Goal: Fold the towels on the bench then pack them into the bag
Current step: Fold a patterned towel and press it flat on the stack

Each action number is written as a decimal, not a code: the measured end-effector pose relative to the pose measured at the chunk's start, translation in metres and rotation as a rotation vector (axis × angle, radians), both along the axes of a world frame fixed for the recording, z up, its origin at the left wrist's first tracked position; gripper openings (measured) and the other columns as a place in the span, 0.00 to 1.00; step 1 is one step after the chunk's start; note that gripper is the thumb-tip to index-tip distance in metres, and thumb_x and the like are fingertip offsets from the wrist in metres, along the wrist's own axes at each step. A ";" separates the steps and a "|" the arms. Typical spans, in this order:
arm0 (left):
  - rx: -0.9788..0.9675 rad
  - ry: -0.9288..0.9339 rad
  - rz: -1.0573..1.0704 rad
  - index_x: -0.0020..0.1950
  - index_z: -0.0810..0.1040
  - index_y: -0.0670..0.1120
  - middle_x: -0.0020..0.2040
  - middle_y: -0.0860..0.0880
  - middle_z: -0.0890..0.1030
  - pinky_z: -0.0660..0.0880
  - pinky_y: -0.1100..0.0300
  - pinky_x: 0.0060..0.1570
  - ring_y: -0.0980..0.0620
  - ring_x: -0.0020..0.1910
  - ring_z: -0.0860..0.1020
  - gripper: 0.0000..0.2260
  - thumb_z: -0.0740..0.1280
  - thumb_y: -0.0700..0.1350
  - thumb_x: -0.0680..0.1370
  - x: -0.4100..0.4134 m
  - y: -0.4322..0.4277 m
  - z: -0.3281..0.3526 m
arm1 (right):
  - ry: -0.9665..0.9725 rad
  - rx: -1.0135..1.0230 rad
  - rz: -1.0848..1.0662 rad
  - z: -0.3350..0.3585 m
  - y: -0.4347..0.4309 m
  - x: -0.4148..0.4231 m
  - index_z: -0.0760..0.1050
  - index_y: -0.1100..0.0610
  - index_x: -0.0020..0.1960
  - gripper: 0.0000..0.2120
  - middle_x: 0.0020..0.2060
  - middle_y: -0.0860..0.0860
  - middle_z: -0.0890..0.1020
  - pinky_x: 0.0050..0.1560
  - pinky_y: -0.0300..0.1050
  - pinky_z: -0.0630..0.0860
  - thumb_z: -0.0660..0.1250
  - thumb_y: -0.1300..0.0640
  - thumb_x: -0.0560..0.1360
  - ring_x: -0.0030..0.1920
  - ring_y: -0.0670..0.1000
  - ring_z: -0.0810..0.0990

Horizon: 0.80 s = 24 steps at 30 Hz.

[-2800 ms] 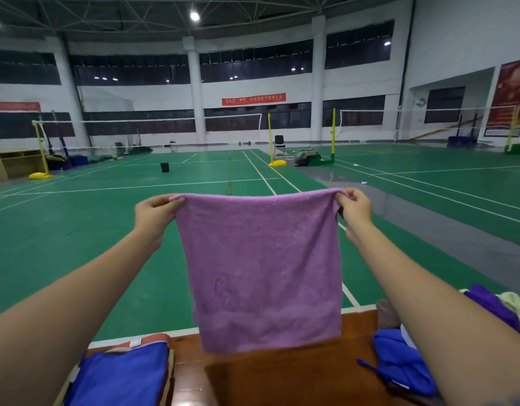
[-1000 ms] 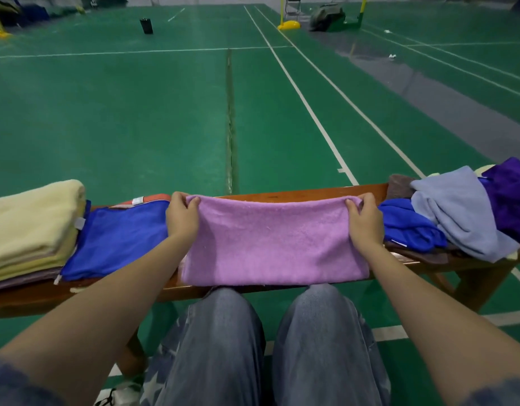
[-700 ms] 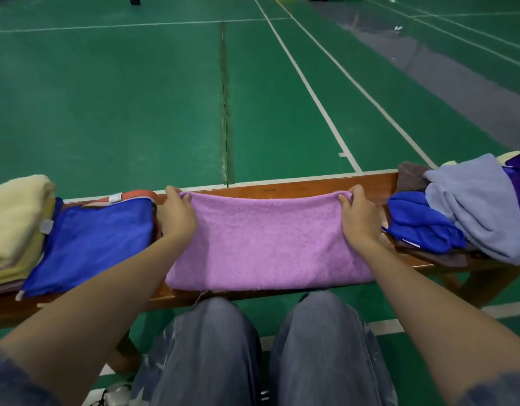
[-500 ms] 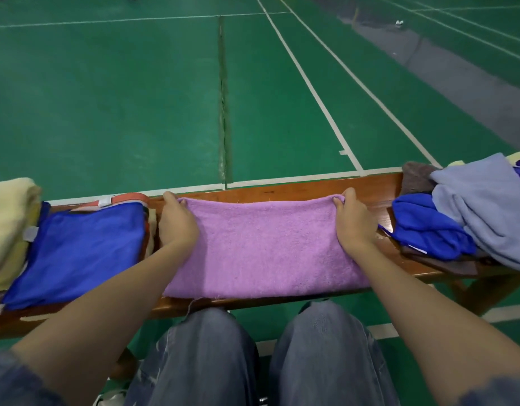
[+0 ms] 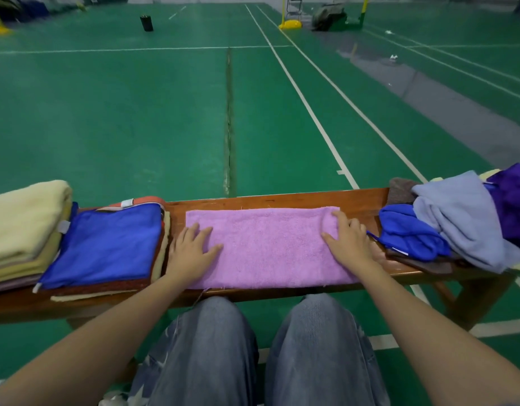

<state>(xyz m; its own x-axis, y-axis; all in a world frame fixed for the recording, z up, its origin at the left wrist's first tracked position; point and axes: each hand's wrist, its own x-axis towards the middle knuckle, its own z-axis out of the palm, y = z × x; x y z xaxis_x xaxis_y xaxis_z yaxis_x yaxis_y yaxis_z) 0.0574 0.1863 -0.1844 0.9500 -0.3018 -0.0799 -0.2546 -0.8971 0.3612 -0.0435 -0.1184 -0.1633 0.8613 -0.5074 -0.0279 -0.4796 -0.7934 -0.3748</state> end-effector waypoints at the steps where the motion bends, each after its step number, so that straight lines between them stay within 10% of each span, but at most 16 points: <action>1: 0.008 0.028 0.007 0.76 0.57 0.53 0.78 0.49 0.51 0.48 0.50 0.73 0.47 0.76 0.49 0.27 0.56 0.61 0.79 -0.005 0.002 0.001 | 0.033 0.015 0.011 0.005 0.002 -0.005 0.57 0.49 0.73 0.26 0.62 0.59 0.68 0.59 0.50 0.68 0.60 0.46 0.78 0.62 0.58 0.67; 12: 0.035 0.148 -0.012 0.77 0.52 0.53 0.78 0.50 0.47 0.50 0.50 0.73 0.47 0.76 0.50 0.28 0.53 0.60 0.80 -0.025 0.017 0.009 | 0.125 0.424 -0.055 0.036 0.014 -0.029 0.61 0.50 0.69 0.30 0.62 0.61 0.70 0.34 0.41 0.64 0.71 0.60 0.72 0.49 0.54 0.70; 24: -0.052 0.213 -0.036 0.77 0.53 0.53 0.78 0.50 0.47 0.51 0.51 0.74 0.48 0.76 0.51 0.28 0.57 0.59 0.79 -0.029 0.026 0.011 | 0.013 0.888 -0.176 0.036 0.000 -0.037 0.73 0.49 0.60 0.19 0.60 0.55 0.72 0.31 0.42 0.72 0.66 0.65 0.73 0.44 0.52 0.73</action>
